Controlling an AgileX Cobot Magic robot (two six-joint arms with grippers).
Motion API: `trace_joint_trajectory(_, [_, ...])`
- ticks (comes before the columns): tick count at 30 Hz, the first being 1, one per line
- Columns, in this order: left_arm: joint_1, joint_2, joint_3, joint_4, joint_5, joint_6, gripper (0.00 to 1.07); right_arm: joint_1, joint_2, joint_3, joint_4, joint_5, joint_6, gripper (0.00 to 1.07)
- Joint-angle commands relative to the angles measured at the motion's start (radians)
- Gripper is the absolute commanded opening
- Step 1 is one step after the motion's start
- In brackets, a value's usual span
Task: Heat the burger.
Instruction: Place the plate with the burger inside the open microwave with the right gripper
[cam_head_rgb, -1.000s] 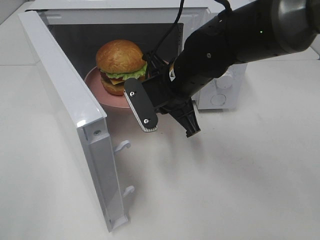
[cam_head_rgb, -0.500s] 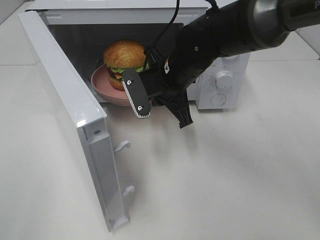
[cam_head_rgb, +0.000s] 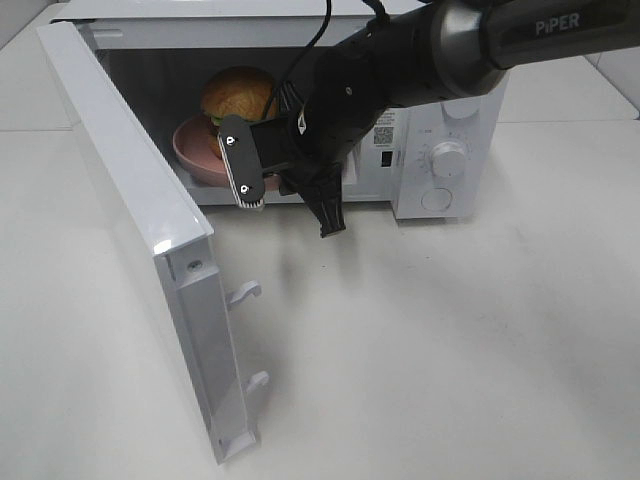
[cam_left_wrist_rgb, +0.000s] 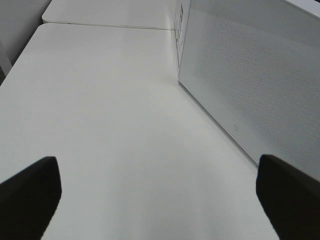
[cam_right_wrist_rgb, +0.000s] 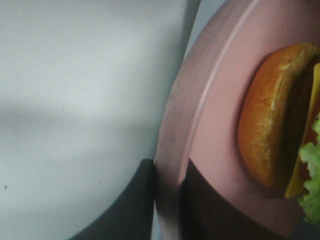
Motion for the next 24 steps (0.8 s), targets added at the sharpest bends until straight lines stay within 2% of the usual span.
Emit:
trace_joint_trajectory(1, [-0.004,-0.022,0.002,-0.002,-0.008,0.0,0.98,-0.006,0.014,-0.059,-0.038,-0.034,0.049,0.09])
trace_joint_trajectory(9, [-0.004,-0.022,0.002,-0.002,-0.008,0.0,0.98,-0.017,0.079,-0.158,-0.06,0.007,0.111,0.1])
trace_joint_trajectory(24, [-0.004,-0.022,0.002,-0.002,-0.008,0.0,0.98,-0.04,0.087,-0.16,-0.078,0.001,0.111,0.14])
